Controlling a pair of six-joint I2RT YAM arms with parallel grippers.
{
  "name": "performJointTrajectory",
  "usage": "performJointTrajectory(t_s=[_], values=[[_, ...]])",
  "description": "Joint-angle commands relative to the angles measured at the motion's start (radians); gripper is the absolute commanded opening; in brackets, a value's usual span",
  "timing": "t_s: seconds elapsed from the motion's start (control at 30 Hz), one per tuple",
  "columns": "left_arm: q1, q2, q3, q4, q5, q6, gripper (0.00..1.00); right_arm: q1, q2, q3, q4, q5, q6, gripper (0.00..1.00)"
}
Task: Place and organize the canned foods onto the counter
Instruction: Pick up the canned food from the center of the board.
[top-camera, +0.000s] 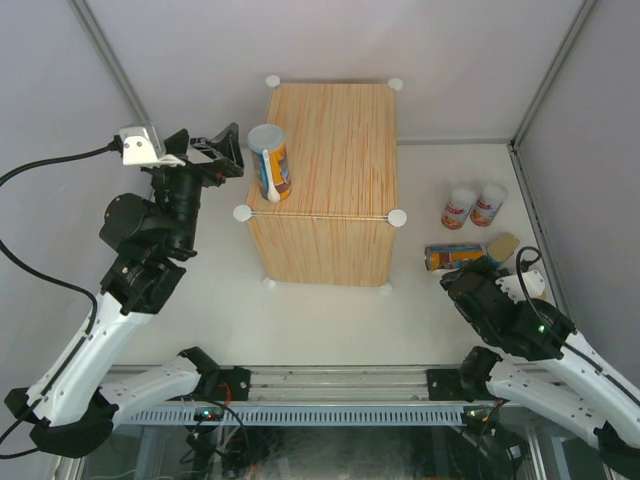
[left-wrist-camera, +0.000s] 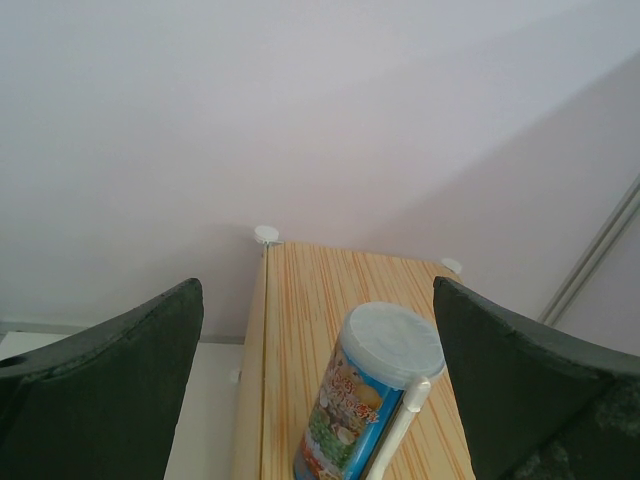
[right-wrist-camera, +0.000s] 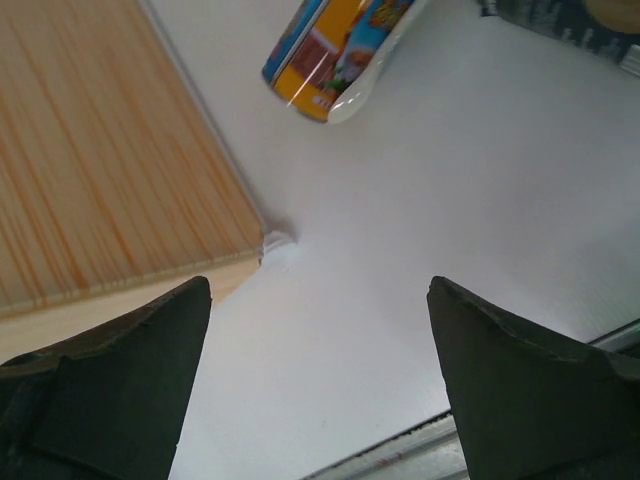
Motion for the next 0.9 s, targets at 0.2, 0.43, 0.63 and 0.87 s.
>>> performJointTrajectory(t_s=[0.2,0.43,0.63,0.87], values=[[-0.005,-0.007,0.009,0.047,0.035,0.006,1.00,-0.493,0.149,0.006,0.191,-0.274,-0.121,0.91],[-0.005,-0.013,-0.004,0.042,0.042,0.010,1.00,-0.681,0.258,-0.019,0.379,-0.393,-0.205,0.95],[-0.005,-0.025,-0.011,0.047,0.049,0.007,1.00,-0.778,0.331,-0.019,0.442,-0.439,-0.254,1.00],[-0.005,-0.024,-0.017,0.059,0.056,0.010,1.00,-0.854,0.416,-0.019,0.483,-0.457,-0.294,1.00]])
